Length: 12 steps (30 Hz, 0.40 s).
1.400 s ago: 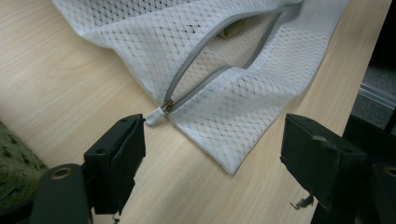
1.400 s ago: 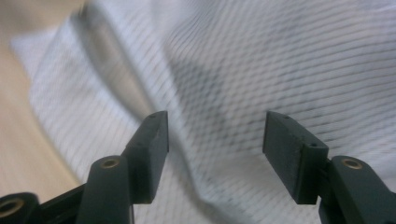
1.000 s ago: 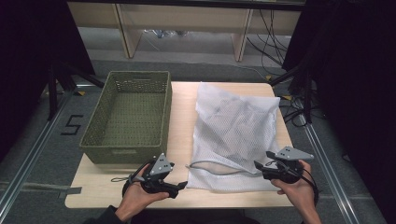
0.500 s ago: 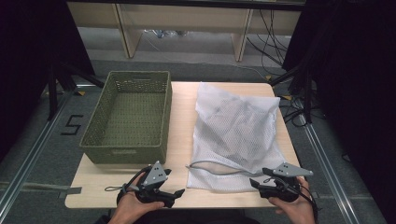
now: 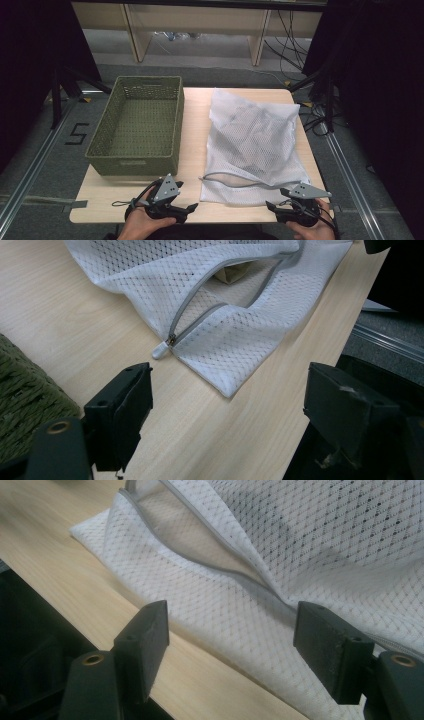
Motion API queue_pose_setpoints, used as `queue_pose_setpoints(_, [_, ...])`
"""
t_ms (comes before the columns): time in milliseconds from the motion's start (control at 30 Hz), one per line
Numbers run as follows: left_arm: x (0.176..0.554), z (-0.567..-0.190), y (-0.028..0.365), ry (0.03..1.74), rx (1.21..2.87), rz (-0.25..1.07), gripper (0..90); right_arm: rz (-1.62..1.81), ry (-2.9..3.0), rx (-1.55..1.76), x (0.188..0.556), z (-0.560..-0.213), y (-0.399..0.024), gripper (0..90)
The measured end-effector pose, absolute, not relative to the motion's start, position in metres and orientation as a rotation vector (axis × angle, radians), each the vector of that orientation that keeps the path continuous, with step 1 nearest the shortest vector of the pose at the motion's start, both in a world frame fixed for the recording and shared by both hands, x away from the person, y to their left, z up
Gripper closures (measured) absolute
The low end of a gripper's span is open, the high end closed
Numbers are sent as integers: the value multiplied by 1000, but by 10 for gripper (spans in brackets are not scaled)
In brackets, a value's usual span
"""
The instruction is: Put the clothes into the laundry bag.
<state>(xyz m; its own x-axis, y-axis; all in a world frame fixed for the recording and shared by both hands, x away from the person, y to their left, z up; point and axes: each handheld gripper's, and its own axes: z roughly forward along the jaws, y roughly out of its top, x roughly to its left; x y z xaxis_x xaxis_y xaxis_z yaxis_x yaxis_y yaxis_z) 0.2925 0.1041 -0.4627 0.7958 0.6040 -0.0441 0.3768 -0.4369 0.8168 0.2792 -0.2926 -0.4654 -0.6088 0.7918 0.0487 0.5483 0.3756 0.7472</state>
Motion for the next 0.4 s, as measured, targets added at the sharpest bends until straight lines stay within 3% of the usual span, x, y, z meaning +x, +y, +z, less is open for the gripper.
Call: queue_pose_setpoints(400, [296,-463,104,720,2105,316,196,1070,2321,1159,280,-466,-293,316])
